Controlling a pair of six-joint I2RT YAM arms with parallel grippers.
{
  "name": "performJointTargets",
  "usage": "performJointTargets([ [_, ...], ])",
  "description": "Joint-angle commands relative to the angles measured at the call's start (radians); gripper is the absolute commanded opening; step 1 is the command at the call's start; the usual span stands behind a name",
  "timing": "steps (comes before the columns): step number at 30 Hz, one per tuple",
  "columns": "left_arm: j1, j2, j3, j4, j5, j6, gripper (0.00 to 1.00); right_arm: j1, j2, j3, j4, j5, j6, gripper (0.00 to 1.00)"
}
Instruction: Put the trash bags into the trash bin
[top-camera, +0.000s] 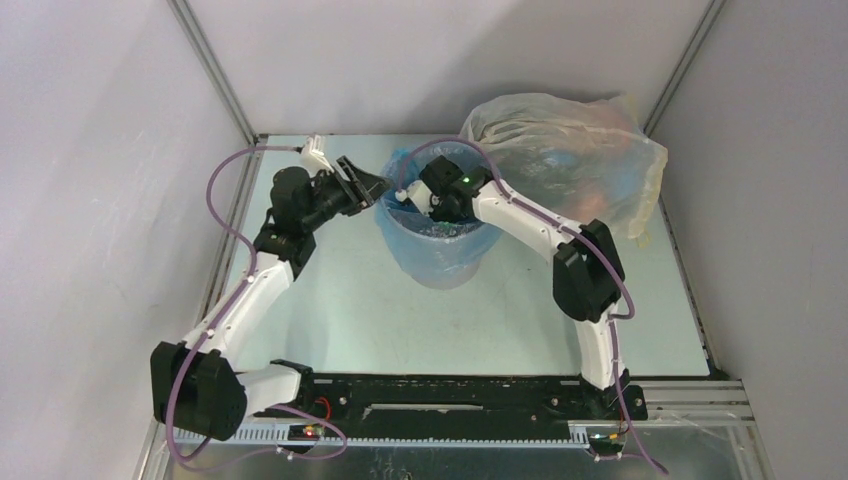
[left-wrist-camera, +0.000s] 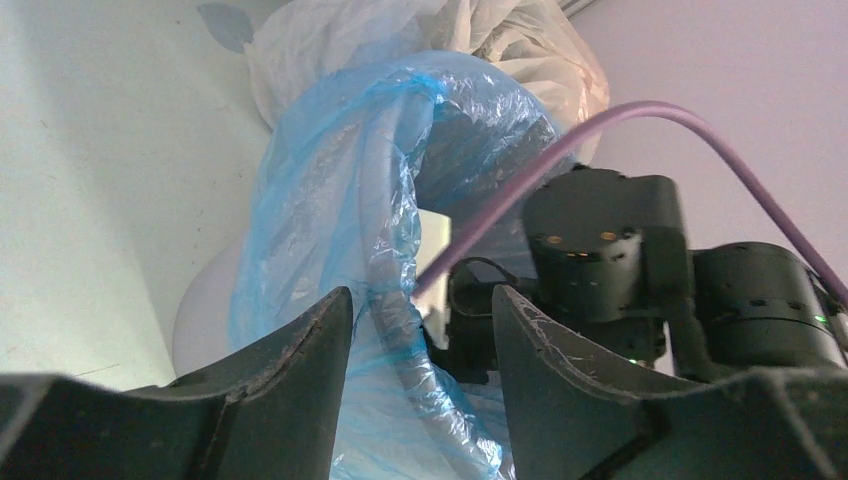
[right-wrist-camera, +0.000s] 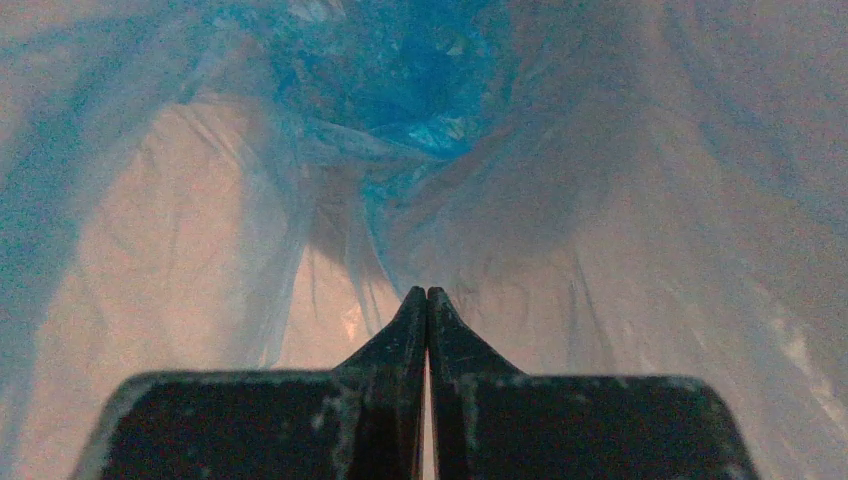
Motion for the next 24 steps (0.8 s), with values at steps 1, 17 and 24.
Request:
performJointTargets([
  [1,-0.012,0.002,0.043,0.025,0.015,0.013,0.59,-0.011,0.039,0.062,-0.027,0.005,0.005,0.00],
  [17,-0.015,0.007,0.058,0.023,0.016,0.021,0.66,-0.027,0.191,0.112,-0.112,-0.020,-0.003,0.00],
  [24,-0.014,0.022,0.070,0.023,0.025,0.021,0.66,-0.035,0.239,0.090,-0.073,-0.020,0.015,0.00],
])
